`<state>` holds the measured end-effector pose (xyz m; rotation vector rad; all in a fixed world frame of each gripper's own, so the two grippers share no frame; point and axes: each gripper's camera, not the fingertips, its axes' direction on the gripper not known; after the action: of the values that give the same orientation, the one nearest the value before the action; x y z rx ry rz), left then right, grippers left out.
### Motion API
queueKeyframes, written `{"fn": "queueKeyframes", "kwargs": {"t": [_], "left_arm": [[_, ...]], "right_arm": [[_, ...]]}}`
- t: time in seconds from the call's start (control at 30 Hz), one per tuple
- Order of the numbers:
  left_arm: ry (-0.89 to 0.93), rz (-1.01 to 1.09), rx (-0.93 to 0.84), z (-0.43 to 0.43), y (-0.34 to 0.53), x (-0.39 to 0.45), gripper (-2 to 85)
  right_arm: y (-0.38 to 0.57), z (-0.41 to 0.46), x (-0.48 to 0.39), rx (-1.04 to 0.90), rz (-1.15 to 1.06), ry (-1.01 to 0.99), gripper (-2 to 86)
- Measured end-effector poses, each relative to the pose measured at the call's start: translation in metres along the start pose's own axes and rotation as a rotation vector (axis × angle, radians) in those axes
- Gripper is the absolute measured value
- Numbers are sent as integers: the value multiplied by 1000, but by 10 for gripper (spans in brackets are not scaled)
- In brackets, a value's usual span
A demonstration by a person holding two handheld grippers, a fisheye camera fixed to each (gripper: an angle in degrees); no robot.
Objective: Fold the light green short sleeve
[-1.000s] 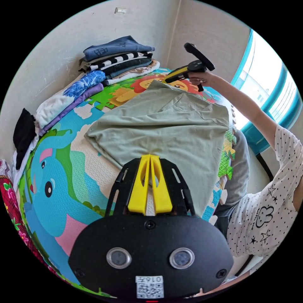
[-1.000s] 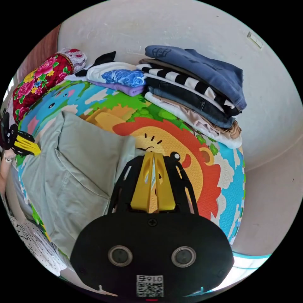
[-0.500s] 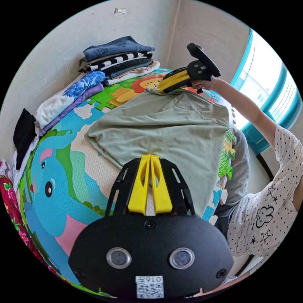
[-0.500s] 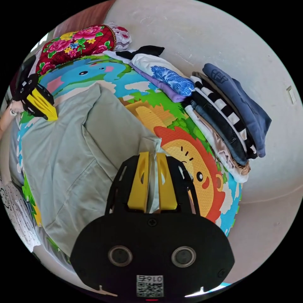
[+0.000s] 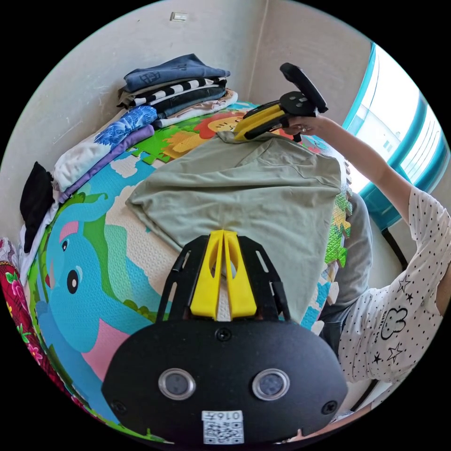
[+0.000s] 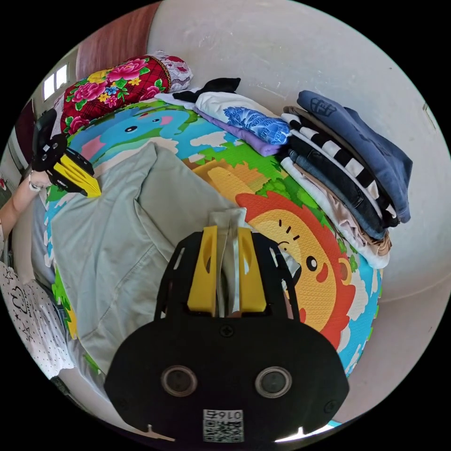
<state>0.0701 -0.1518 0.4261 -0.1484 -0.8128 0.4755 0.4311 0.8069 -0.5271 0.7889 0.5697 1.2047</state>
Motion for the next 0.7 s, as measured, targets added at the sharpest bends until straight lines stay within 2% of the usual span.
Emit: {"fn": "queueKeyframes", "kwargs": {"t": [0.17, 0.43, 0.7], "left_arm": [[0, 0, 1, 4, 0, 3, -10], [-7, 4, 1, 12, 1, 11, -10], [-10, 5, 1, 21, 2, 21, -10]], "right_arm": [[6, -8, -8, -8, -81, -16, 67], [19, -25, -2, 62, -66, -14, 20], [31, -20, -1, 22, -64, -34, 21]]}}
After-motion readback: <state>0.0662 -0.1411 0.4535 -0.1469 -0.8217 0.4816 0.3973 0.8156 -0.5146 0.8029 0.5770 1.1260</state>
